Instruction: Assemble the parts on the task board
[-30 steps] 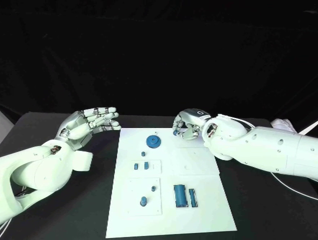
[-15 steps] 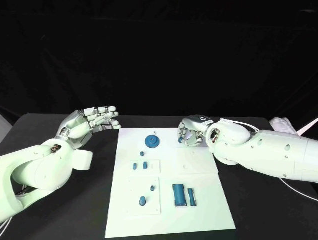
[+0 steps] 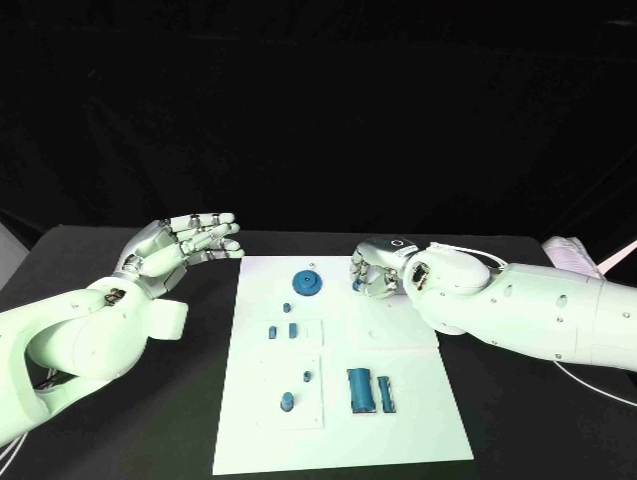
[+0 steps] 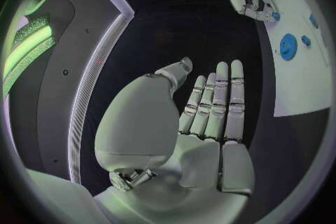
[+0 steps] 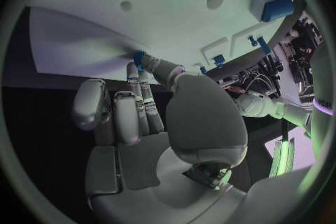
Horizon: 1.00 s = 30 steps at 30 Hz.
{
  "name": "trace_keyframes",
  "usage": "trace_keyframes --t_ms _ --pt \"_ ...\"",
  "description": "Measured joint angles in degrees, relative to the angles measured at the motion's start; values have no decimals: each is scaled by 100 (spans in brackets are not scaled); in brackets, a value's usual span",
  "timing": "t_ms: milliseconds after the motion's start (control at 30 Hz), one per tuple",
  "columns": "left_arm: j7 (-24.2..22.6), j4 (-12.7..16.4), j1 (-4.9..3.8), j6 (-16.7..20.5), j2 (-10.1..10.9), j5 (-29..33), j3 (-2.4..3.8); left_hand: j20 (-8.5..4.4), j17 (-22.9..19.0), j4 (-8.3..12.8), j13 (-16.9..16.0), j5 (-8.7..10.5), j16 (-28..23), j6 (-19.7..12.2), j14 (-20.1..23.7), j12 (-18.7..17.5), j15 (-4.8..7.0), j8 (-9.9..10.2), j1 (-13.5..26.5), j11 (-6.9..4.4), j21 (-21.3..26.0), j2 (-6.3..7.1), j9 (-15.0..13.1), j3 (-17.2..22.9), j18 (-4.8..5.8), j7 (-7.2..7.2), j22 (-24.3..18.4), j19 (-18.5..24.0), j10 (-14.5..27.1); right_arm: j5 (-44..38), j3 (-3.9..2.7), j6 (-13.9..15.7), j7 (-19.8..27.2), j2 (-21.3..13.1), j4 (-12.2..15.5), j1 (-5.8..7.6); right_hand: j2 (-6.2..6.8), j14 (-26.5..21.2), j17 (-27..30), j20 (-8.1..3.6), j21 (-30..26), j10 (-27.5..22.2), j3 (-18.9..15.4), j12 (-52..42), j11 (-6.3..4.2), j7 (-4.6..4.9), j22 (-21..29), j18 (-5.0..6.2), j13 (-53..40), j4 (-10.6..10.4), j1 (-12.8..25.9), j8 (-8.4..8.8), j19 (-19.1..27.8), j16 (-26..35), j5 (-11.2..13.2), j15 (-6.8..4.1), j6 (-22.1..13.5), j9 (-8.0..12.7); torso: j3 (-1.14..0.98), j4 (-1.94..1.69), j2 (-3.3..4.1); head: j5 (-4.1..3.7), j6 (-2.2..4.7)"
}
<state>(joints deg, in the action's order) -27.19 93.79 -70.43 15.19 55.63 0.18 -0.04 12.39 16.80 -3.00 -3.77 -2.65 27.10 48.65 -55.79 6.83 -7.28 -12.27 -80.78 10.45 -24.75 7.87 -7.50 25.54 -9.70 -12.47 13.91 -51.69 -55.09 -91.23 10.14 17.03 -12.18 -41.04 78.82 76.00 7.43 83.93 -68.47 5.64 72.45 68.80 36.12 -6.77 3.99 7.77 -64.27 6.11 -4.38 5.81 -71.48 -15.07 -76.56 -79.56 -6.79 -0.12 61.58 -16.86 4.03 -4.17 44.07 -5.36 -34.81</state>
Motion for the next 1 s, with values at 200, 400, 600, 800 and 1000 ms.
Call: trace_keyframes --t_ms 200,400,600,800,1000 --pt "0 1 0 1 3 0 0 0 0 0 0 0 23 0 21 0 21 0 0 0 -27 0 0 0 1 0 7 0 0 -95 1 66 -131 42 -8 -4 30 0 -14 0 0 0 -14 0 0 -1 -7 1 -1 -14 29 0 0 -2 0 0 -16 0 0 0 1 2 -9" --pt "0 2 0 1 3 0 0 0 4 0 0 0 23 0 21 0 21 0 0 0 -27 0 0 0 1 0 6 0 0 -190 0 120 -261 63 -11 -6 30 0 -14 0 0 0 -14 0 1 0 -7 1 -1 -14 29 1 0 -2 0 0 -18 0 -1 0 1 -7 -24" --pt "0 1 0 0 4 0 0 0 4 0 0 0 23 0 21 0 21 0 0 0 -27 0 0 0 0 0 6 -1 0 -279 0 166 -372 96 -15 -7 124 0 -27 0 0 20 3 55 20 -16 -7 1 1 -63 74 6 0 -29 -32 0 -27 -181 -3 -3 -2 -13 -31" --pt "0 -1 0 0 -1 0 0 0 4 0 0 0 23 0 20 0 20 0 0 0 -27 0 0 0 1 0 6 -1 0 -329 -1 182 -434 139 -31 -7 410 0 88 49 -125 -150 -14 185 103 23 158 3 31 -159 181 60 49 -18 -8 0 -203 -263 -2 -1 -5 -6 -32" --pt "2 -1 0 -1 5 0 0 1 3 0 0 0 23 0 41 0 0 0 0 21 -27 0 0 0 1 0 13 -1 22 -354 -1 176 -455 135 -38 -7 660 11 392 104 -448 -568 -393 244 156 84 495 3 39 -260 151 309 232 154 -55 54 -586 -175 0 1 -10 -16 -29"
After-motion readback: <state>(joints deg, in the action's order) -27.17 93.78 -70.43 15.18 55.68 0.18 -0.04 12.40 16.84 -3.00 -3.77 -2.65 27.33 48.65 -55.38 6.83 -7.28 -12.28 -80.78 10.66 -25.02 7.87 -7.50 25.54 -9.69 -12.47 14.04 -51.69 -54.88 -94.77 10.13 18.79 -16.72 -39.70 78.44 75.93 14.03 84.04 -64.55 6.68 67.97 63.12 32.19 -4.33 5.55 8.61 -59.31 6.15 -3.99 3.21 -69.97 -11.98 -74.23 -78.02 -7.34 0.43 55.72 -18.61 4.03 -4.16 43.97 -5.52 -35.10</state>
